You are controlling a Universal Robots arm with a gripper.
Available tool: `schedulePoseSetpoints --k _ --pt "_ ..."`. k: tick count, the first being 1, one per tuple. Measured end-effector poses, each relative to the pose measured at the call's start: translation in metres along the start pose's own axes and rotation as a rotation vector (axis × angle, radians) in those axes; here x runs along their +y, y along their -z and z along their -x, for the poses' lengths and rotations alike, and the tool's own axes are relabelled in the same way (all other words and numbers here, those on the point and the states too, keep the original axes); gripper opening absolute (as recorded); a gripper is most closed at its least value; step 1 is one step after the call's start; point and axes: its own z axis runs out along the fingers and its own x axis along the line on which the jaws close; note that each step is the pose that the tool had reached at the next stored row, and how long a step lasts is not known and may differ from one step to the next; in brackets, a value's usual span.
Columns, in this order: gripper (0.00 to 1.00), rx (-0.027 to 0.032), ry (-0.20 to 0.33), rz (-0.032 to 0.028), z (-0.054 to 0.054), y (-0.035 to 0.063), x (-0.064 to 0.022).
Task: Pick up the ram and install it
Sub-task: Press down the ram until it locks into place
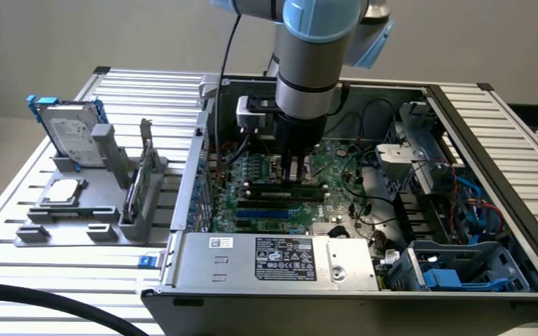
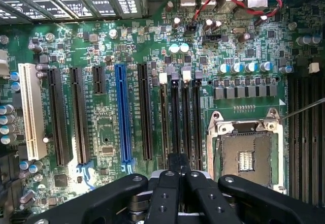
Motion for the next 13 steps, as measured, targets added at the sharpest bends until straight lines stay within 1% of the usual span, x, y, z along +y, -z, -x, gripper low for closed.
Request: schedulePoseSetpoints --k 3,5,7,13 --pt "0.11 0.0006 0.000 0.0016 0.000 -0.0005 0.0000" --pt "0.11 -0.0016 0.000 0.0032 0.000 0.0013 0.0000" --pt "0.11 0.0001 0.000 0.0056 0.000 0.0066 0.0002" --pt "0.11 0.0007 0.000 0.0108 0.001 0.0221 0.0005"
